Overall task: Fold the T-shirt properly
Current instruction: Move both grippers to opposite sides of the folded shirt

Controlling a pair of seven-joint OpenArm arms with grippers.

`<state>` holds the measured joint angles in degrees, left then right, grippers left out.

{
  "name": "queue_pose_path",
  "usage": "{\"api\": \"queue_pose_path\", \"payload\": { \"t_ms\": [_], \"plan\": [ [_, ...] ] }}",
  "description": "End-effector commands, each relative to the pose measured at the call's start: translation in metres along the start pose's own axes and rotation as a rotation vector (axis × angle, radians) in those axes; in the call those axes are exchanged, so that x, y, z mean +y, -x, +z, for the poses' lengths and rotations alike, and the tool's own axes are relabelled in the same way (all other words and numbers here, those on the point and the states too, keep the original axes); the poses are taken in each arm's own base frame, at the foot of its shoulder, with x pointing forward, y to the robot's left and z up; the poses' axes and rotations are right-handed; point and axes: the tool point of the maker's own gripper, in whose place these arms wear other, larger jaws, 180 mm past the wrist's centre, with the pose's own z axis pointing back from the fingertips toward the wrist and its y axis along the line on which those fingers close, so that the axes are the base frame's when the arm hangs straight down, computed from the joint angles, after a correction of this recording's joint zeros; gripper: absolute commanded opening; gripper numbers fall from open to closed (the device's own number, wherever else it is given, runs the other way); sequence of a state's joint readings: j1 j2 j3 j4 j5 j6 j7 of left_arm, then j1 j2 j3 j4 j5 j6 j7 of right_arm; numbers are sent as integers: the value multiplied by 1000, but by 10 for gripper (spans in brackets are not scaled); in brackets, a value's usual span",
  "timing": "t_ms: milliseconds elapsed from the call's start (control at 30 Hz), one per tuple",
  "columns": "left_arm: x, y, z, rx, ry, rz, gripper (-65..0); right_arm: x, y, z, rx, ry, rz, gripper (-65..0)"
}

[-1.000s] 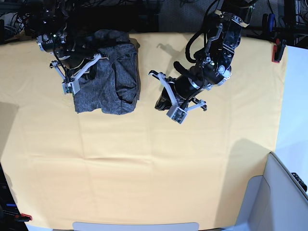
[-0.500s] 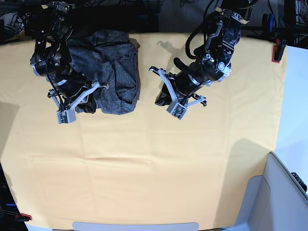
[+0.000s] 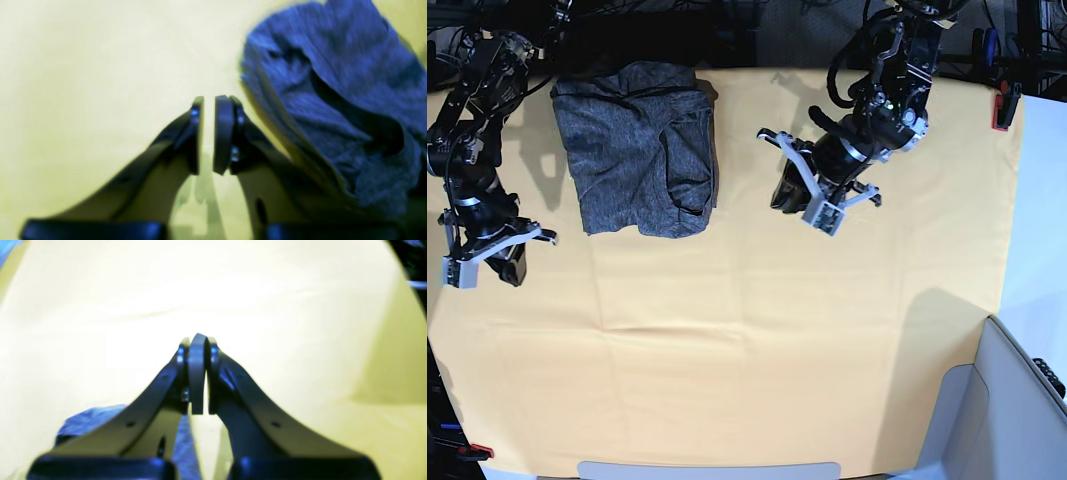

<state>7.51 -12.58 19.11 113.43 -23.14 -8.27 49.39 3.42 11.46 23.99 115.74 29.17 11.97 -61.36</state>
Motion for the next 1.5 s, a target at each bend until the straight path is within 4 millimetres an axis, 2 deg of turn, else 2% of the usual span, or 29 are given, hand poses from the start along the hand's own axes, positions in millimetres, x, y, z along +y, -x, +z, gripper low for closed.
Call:
{"api": "queue_pose_path", "payload": {
  "t_ms": [0,67,200,367,500,567,700,833,900,1000,1133,1300,1400,1467],
  "plan": [
    [1,-7,6,-34,-3,-1,-530,-3,-16,3,-53,2,13,-619],
    [2,-5,9,-32,-8,7,-500,-13,-16,6,-57,30,0,-550],
    [-6,6,15,-16,4,20,-483,-38,-1,4,-19,83,-51,-439],
    [-16,21,23,11,23,43,-479,-54,19,-9,42,100,-113,-356],
    [-36,29,26,21,118,144,-428,-69,39,-24,119,108,-151,-298],
    [-47,30,29,21,177,205,-408,-71,42,-30,131,84,-192,-274],
    [-65,24,34,3,288,317,-401,-73,39,-39,132,0,-283,-258],
    [-69,15,38,-23,355,416,-400,-76,44,-50,152,-86,-423,-258],
    [-73,17,38,-16,390,468,-399,-76,52,-52,197,-123,-476,-258],
    [-68,27,34,12,404,547,-385,-71,58,-54,249,-155,-506,-256],
    [-56,53,28,90,391,637,-356,-65,65,-54,269,-165,-513,-256],
    [-63,71,30,139,405,687,-354,-61,73,-53,285,-168,-523,-256],
    [-66,77,34,149,412,718,-338,-47,79,-57,319,-196,-493,-256],
    [-69,81,36,159,425,750,-302,-38,84,-59,342,-211,-474,-255]
  ]
}}
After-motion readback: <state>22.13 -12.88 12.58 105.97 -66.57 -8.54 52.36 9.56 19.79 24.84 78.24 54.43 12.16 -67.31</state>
